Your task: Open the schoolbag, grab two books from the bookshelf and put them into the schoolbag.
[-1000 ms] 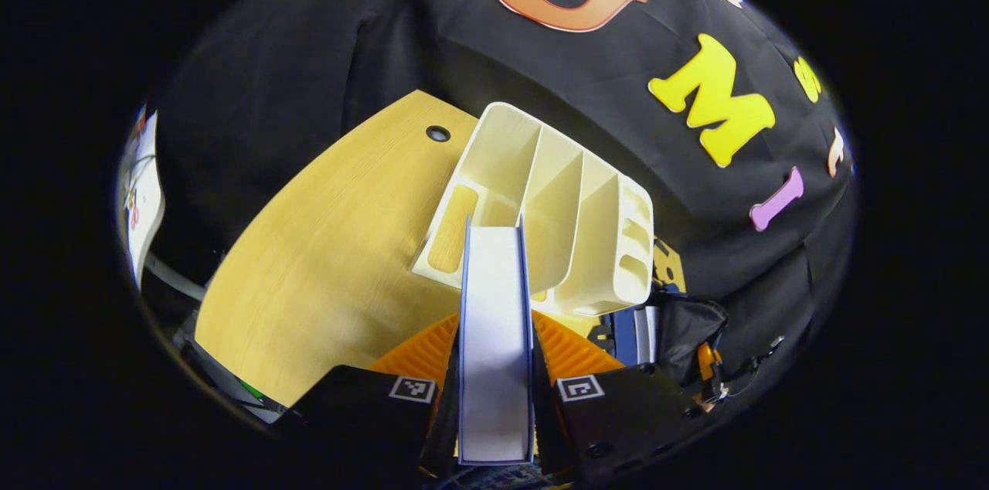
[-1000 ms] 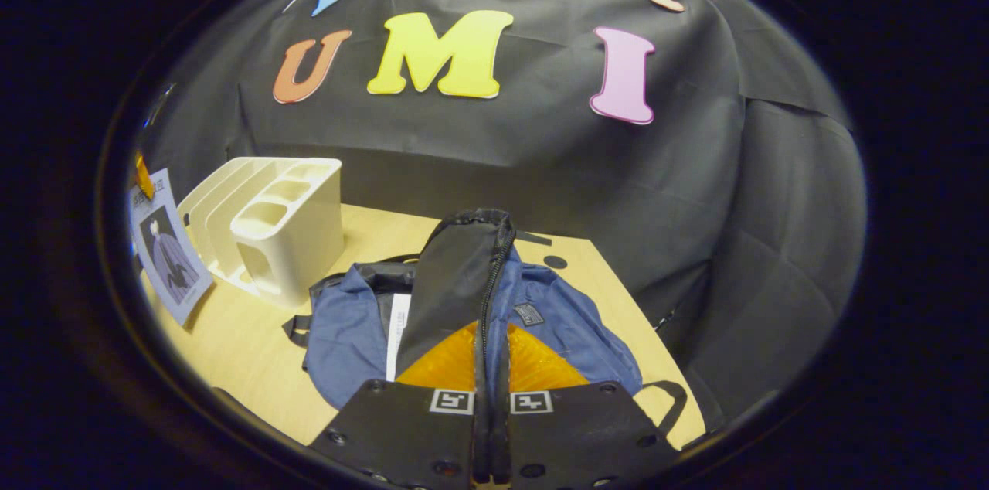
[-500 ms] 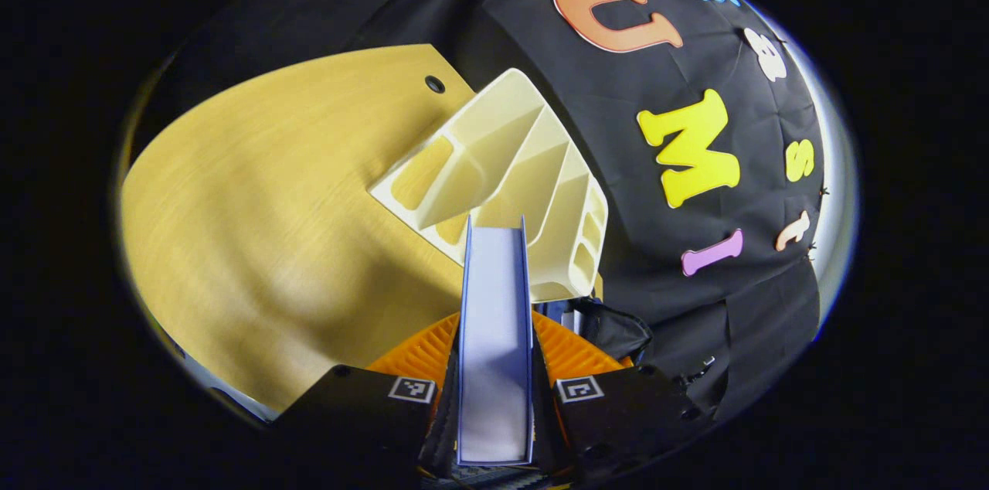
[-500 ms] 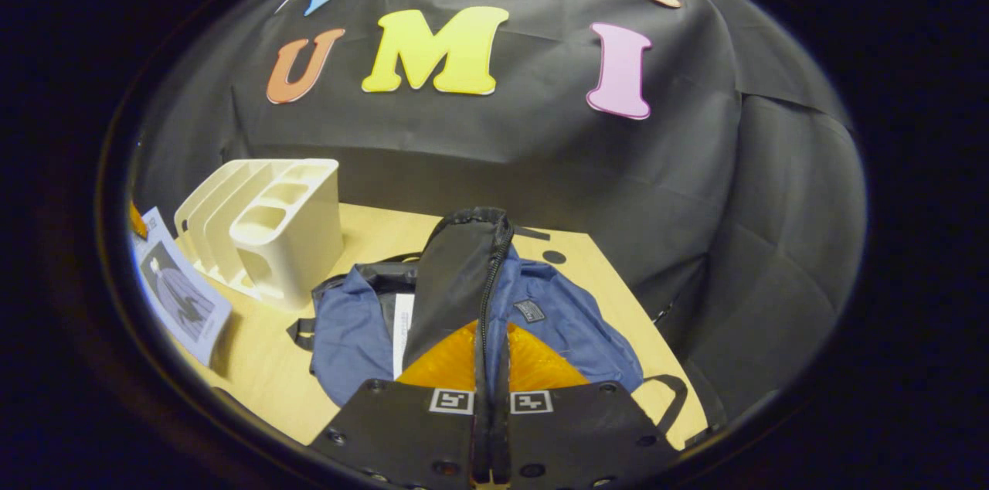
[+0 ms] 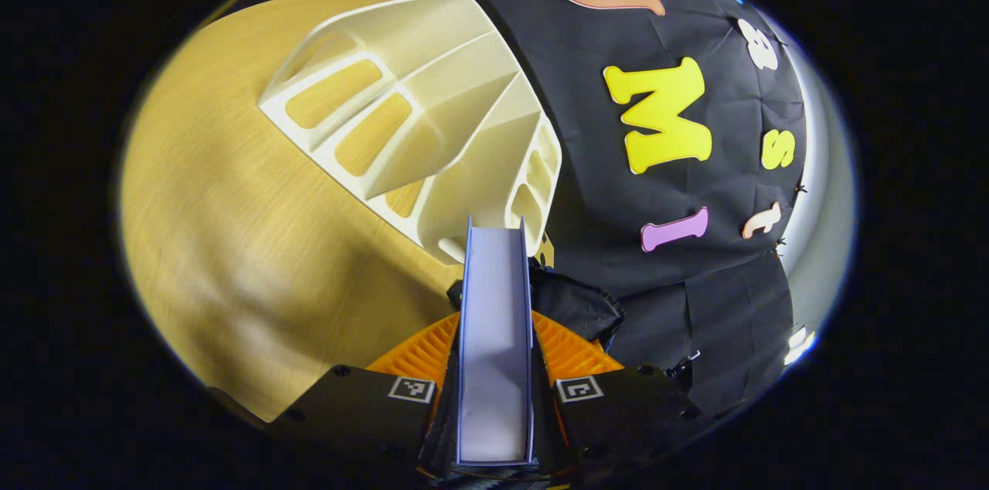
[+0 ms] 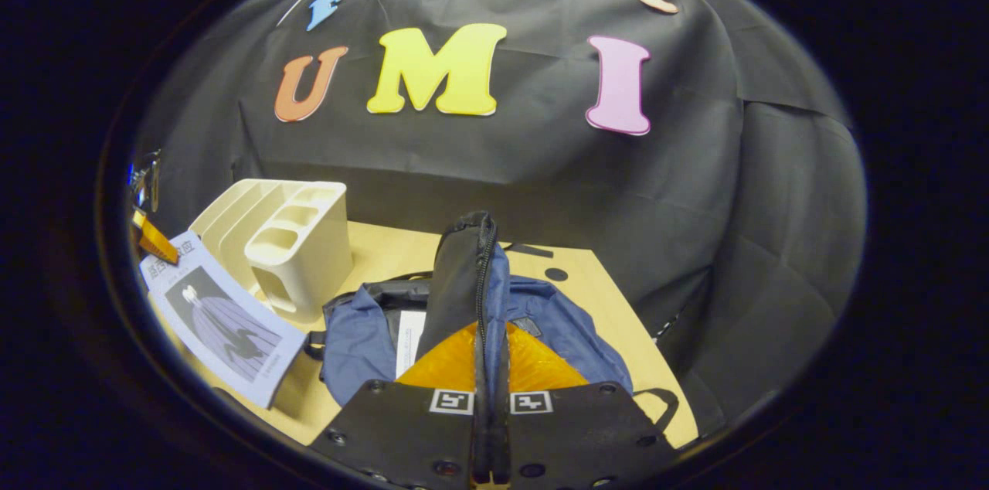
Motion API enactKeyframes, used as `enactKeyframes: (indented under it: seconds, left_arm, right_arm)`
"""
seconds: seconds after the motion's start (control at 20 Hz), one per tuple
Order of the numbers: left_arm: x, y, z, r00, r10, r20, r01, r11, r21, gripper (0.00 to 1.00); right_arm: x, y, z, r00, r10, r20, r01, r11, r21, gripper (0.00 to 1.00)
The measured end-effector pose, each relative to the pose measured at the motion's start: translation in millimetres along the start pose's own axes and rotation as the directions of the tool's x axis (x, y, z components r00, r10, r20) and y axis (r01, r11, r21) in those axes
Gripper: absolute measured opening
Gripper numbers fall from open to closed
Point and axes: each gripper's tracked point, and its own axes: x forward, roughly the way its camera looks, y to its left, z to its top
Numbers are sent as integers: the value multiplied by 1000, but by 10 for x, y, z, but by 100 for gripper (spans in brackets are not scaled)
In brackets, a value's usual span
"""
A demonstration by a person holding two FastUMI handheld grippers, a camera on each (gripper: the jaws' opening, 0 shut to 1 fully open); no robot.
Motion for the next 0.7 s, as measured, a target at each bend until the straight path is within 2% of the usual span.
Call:
enactKeyframes:
  seconds: [0.35,0.5,0.6,0.7]
  left_arm:
    - [712,-571,-247,991,-134,3,134,991,-26,43]
    - [1036,-765,-243,987,-155,40,157,987,-43,43]
    - [1179,-759,-226,988,-137,75,140,990,-31,43]
    - [1338,-631,-163,989,-52,136,53,999,1,43]
  right_arm:
    - [-10,-110,154,998,47,37,-46,999,-18,2]
    - [-29,-68,187,995,82,50,-82,997,-17,2]
    - [-41,-77,208,994,97,57,-96,995,-14,2]
    - [-31,-60,239,992,111,62,-110,994,-9,2]
